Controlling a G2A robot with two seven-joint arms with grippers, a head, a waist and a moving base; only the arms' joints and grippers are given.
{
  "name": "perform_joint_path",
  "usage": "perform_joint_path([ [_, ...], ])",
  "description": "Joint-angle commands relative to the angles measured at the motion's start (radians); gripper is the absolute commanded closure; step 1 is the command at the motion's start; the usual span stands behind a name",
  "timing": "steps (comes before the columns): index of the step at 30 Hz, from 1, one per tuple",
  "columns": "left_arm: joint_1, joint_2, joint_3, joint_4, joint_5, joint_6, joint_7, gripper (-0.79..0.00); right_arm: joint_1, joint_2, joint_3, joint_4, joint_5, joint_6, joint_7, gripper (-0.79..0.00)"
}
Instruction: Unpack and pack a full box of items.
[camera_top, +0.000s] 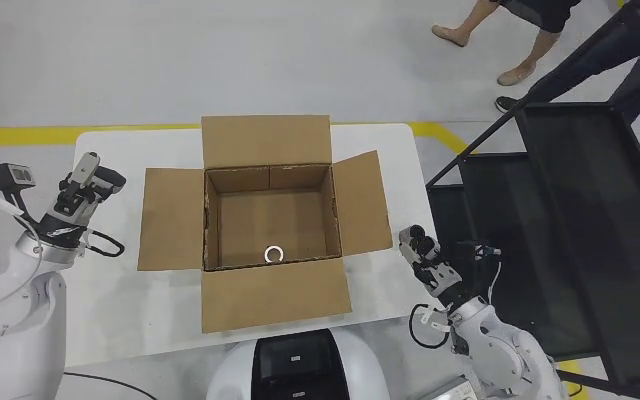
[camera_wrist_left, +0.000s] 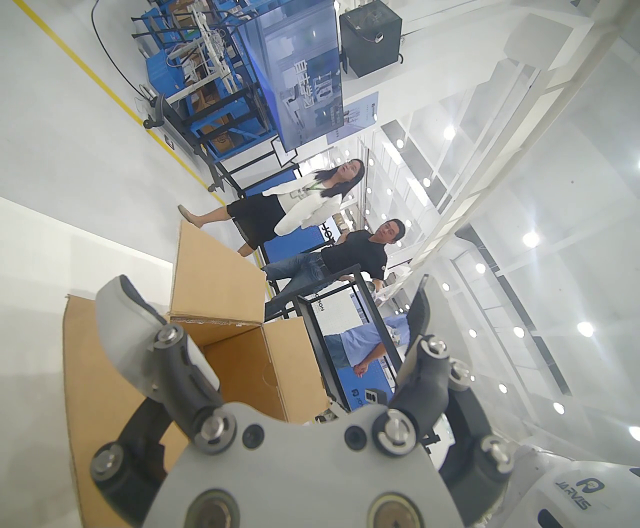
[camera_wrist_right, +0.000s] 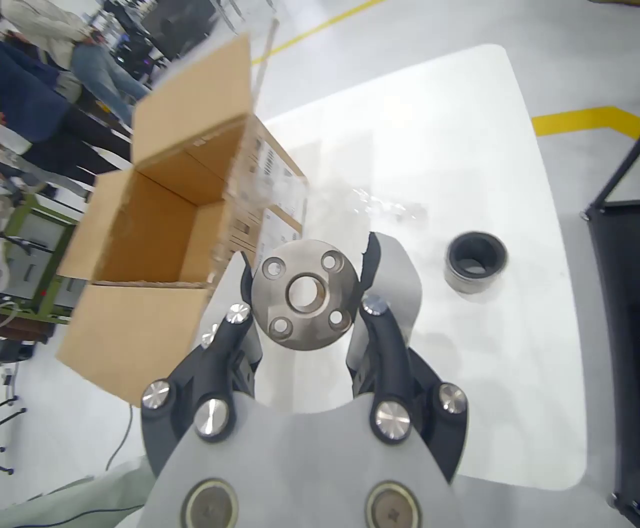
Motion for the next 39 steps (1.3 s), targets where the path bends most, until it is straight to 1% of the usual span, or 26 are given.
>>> perform_joint_path([
  [1,0.000,0.000,0.000,0.000,0.000,0.000,0.000,-0.785,0.001,0.000,-0.011,-0.037,0.008,-0.006,0.003,0.000],
  [4,0.000,0.000,0.000,0.000,0.000,0.000,0.000,-0.785,0.021,0.000,-0.043,-0.073,0.017,-0.007,0.014,0.000],
  [10,0.000,0.000,0.000,0.000,0.000,0.000,0.000,-0.785,0.132,0.000,-0.135,-0.065,-0.047,0.001,0.052,0.000],
  [17,0.000,0.000,0.000,0.000,0.000,0.000,0.000,-0.785,0.292,-0.006,-0.294,-0.024,-0.163,0.042,0.088,0.000],
  [22,0.000,0.000,0.000,0.000,0.000,0.000,0.000,-0.785,0.376,-0.012,-0.404,0.002,-0.242,0.066,0.109,0.000],
  [30,0.000,0.000,0.000,0.000,0.000,0.000,0.000,-0.785,0.473,-0.023,-0.535,0.060,-0.345,0.112,0.129,0.000],
  [39,0.000,0.000,0.000,0.000,0.000,0.000,0.000,-0.785,0.534,-0.032,-0.618,0.100,-0.422,0.172,0.139,0.000],
])
